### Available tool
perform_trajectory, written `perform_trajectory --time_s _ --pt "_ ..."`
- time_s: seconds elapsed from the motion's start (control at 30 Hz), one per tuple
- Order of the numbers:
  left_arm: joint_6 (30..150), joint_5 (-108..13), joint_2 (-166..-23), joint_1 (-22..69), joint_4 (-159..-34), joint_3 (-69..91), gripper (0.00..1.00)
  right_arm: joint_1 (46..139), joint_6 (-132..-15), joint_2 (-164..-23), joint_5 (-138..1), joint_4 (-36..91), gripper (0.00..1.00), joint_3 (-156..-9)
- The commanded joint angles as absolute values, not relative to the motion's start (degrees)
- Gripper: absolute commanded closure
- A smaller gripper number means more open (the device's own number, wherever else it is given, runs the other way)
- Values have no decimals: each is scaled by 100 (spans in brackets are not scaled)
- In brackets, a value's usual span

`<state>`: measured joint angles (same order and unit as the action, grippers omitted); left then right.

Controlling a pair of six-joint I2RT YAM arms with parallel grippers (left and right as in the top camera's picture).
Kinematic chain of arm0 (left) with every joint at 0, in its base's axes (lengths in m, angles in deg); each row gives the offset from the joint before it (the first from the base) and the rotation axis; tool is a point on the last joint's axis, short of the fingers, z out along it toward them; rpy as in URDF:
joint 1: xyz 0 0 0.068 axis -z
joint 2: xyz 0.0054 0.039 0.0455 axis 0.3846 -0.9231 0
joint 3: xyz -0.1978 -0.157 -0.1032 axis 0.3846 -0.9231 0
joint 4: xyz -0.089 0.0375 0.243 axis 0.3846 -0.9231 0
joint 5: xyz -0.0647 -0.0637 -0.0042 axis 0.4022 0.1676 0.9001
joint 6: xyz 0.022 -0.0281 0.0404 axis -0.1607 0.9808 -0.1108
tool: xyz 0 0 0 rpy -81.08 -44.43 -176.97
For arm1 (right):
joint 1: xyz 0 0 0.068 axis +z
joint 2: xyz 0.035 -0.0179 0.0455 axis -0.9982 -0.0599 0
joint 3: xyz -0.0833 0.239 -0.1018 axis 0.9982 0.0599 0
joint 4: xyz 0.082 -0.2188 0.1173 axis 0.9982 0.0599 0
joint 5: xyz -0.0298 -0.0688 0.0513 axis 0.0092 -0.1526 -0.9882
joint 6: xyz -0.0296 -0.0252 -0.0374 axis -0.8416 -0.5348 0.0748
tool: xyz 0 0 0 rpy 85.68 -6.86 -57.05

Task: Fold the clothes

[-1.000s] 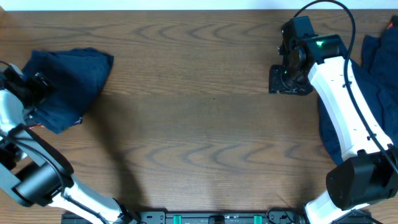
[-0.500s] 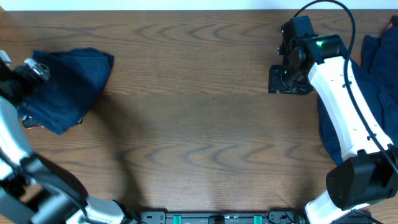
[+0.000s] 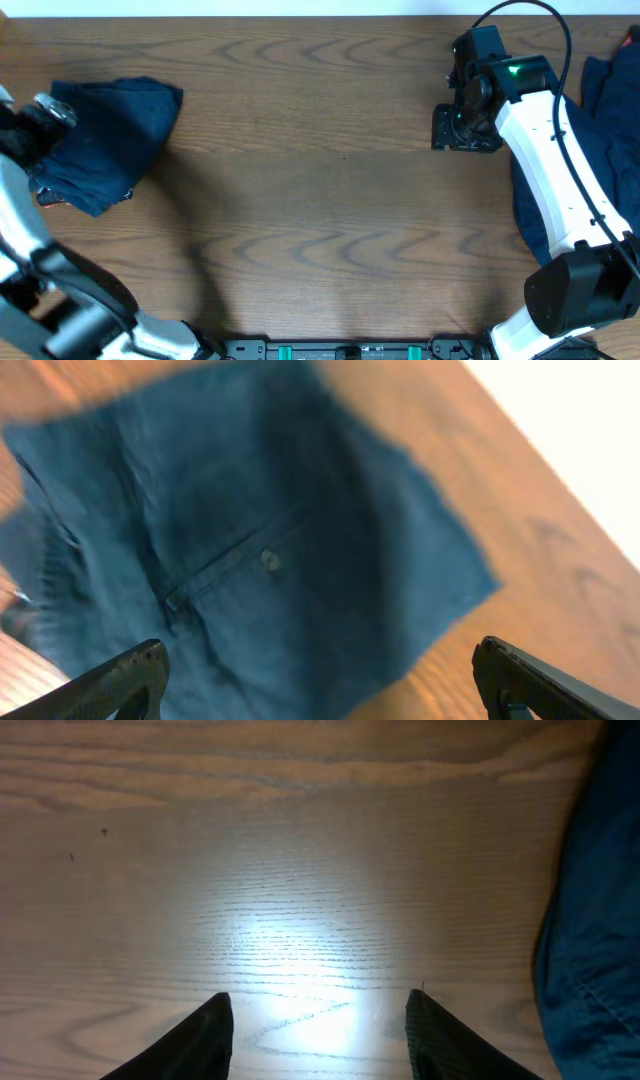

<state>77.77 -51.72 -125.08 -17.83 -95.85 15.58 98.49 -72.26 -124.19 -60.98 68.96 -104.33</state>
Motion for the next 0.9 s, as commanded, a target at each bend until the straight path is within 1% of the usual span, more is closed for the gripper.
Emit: perform_trajectory --time_s 0.0,0.1,0.2,0.27,0.33,0.43,0.53,0.73,0.87 --pt "7814 -5445 -13260 -1772 -9688 1617 2 9821 -7296 -12366 -6116 6912 46 -10498" --pt "7834 -5592 -13872 -1803 -9799 1617 2 9821 -7296 -12366 -6116 6977 46 -10498" --pt "8166 -5727 -14252 -1892 -9987 1617 2 9808 -7298 -12366 -6011 7065 46 -10498" --pt "8258 -5587 -14331 -1951 -10048 1617 2 9808 -7298 -12366 -5891 7091 46 -10498" --pt "8241 -5198 -14263 -1958 -9985 1619 2 9808 -7298 -12366 -5812 7091 46 -10498" --pt "8002 -4374 -13955 -1916 -9849 1619 2 9794 -7292 -12366 -5768 7045 45 -10498" --pt "7862 -3983 -13430 -1827 -9810 1619 2 9755 -7202 -12366 -5764 6945 44 -10498" --pt "7740 -3819 -12180 -1361 -9782 1619 2 9694 -7206 -12366 -5766 6730 43 -10498" --pt "7607 -3913 -11841 -642 -9463 1619 2 9589 -7206 -12366 -5768 6575 44 -10498"
